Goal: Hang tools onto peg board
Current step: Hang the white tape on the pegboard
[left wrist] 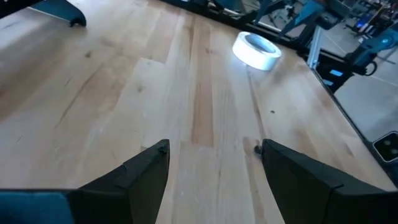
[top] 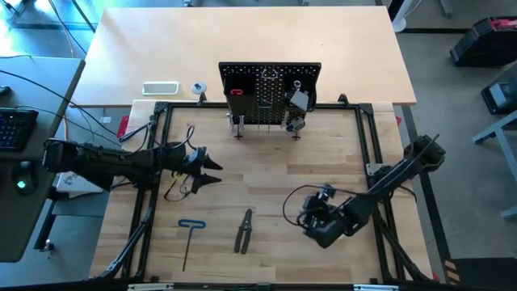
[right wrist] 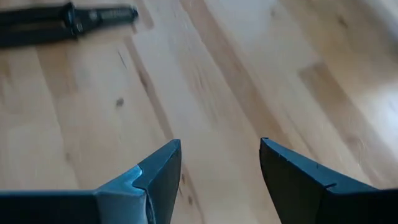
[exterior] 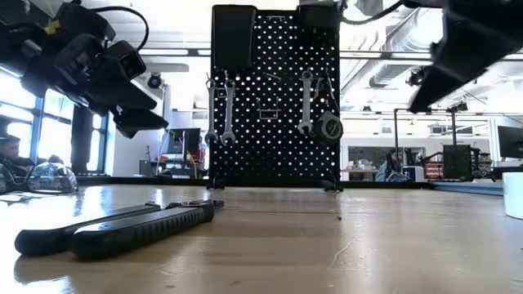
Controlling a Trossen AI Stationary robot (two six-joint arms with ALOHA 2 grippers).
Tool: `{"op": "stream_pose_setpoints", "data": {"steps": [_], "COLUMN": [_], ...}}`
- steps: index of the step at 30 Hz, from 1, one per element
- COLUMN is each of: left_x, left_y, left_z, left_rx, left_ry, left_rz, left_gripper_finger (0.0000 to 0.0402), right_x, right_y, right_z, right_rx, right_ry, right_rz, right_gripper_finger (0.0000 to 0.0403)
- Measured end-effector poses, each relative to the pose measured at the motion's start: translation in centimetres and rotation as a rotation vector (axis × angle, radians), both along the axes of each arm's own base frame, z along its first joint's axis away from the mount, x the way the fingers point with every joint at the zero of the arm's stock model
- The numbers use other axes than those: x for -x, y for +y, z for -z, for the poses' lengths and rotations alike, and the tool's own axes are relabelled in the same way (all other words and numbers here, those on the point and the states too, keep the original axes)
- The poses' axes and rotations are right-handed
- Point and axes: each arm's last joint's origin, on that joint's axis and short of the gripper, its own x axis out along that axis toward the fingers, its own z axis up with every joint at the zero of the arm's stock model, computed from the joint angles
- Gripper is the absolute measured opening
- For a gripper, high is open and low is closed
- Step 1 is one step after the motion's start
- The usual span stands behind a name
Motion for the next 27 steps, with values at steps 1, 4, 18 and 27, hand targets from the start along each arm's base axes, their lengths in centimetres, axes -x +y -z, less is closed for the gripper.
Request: {"op": "stream_pose_setpoints", "data": {"steps": [1, 4, 18, 27], "left_x": [0.0, -0.1, -0.3, -0.3], "left_y": [-0.1, -0.4, -1.2, -1.7], "left_z": [0.0, -0.2, -0.4, -0.4], "left_rx": [-0.004, -0.015, -0.048, -0.07], "left_ry": [-0.001, -0.019, -0.046, -0.045], "left_rz": [-0.001, -0.001, -0.012, -0.019], "left_gripper_finger": [0.0246, 0.0246, 0.0246, 0.0246], "right_x": [0.3, 1.2, 6.2, 8.0], "right_y": [0.1, 0.4, 2.3, 3.2], "right_z": [0.1, 0.3, 0.8, 0.8], "right_rx": [-0.008, -0.038, -0.19, -0.228], "right_ry": [0.015, 0.067, 0.328, 0.348], "right_rz": [0.008, 0.038, 0.234, 0.358], "right_gripper_finger": [0.0211, 0.0211, 0.0211, 0.0211]}}
